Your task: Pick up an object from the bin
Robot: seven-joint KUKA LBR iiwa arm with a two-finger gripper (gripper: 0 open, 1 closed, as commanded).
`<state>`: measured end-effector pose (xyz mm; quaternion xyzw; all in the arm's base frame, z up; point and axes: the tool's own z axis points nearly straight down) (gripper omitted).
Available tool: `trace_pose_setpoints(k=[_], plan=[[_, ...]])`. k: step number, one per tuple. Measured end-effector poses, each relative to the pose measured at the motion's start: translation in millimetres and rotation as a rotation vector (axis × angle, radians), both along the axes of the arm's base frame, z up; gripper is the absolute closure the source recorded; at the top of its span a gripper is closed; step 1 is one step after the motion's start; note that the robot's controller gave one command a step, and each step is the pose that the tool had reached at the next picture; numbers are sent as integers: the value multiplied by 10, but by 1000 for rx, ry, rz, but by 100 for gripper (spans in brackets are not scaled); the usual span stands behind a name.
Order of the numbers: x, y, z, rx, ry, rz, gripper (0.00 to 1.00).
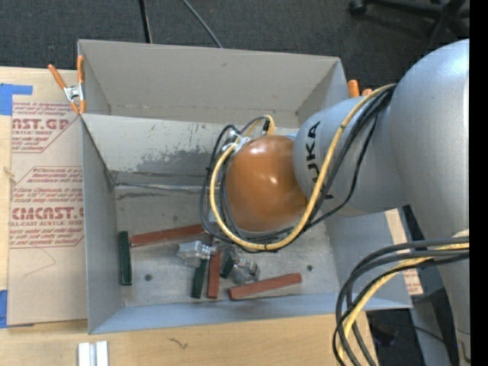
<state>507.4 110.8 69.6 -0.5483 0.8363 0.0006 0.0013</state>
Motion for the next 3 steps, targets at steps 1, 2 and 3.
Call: trace_pose_setpoints(k=[1,2,3], plan=[[11,11,27,1,-2,1,100],[17,25,414,0,-2,-1,100],[22,38,822,0,-3,-2,100]])
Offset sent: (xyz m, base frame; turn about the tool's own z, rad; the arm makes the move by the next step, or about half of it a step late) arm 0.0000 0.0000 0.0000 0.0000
